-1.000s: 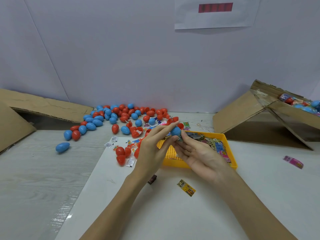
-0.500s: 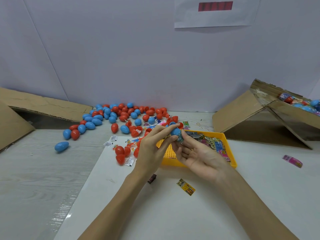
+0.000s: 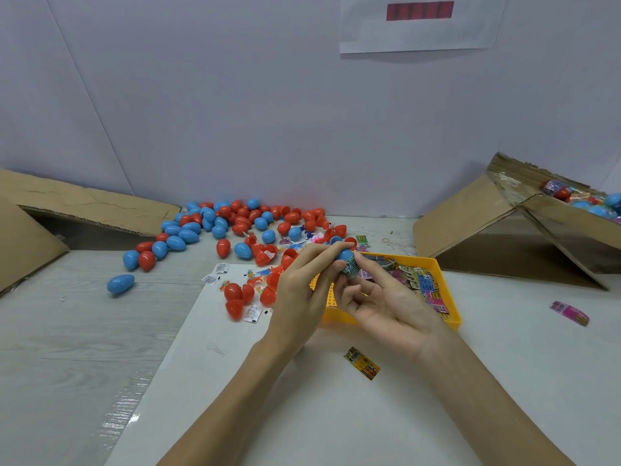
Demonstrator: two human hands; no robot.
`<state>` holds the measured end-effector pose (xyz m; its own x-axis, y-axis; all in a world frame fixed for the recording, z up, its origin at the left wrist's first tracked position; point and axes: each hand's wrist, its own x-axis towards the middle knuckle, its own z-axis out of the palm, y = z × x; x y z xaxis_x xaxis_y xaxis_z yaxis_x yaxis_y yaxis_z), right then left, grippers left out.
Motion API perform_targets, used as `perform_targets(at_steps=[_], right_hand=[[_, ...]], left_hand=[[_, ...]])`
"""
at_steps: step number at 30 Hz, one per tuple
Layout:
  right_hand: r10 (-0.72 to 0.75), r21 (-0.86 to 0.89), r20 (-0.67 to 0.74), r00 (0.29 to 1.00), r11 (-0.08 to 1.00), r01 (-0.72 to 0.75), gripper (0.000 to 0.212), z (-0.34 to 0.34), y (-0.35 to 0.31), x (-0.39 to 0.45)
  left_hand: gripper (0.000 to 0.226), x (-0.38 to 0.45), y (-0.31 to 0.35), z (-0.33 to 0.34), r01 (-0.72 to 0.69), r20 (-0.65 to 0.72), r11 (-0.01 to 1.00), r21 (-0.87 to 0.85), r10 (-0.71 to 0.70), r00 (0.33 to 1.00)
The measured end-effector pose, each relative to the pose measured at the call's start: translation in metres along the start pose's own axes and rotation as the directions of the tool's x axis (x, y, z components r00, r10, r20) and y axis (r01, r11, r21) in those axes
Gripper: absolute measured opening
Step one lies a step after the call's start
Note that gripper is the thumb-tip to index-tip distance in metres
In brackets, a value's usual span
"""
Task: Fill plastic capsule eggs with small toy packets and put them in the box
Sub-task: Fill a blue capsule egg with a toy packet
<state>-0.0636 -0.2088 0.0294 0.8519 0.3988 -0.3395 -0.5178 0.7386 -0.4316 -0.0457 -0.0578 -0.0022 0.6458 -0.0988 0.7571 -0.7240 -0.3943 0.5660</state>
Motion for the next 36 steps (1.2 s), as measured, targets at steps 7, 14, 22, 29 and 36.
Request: perform_targets(at_steps=[7, 14, 22, 29, 36], right_hand=[[-0.024, -0.060, -0.012, 1.000, 0.998, 0.023, 0.054, -0.001, 0.002, 0.000], [-0.030, -0.046, -0.005, 1.000, 0.998, 0.030, 0.049, 0.003, 0.010, -0.001], [-0.047, -0.033, -0.009, 0.999, 0.998, 0.046, 0.053, 0.005, 0.011, -0.003], [-0.077, -0.064, 0.001, 0.997, 0.995, 0.076, 0.049, 0.003, 0.011, -0.001], [-0.117, -0.155, 0.018, 0.993, 0.981, 0.118, 0.037, 0.006, 0.012, -0.003]], left_hand=[[0.032, -0.002, 0.003, 0.006, 0.064, -0.008, 0.997, -0.042, -0.065, 0.998], [0.031, -0.006, 0.002, 0.009, 0.036, -0.079, 0.999, 0.015, -0.035, 0.996], [0.031, -0.008, 0.004, 0.014, -0.006, -0.115, 0.999, 0.054, 0.012, 0.993], [0.026, -0.004, 0.009, 0.011, 0.091, -0.044, 0.991, -0.095, -0.096, 0.994], [0.024, 0.002, 0.015, 0.000, 0.360, 0.099, 0.822, -0.441, -0.354, 0.930]])
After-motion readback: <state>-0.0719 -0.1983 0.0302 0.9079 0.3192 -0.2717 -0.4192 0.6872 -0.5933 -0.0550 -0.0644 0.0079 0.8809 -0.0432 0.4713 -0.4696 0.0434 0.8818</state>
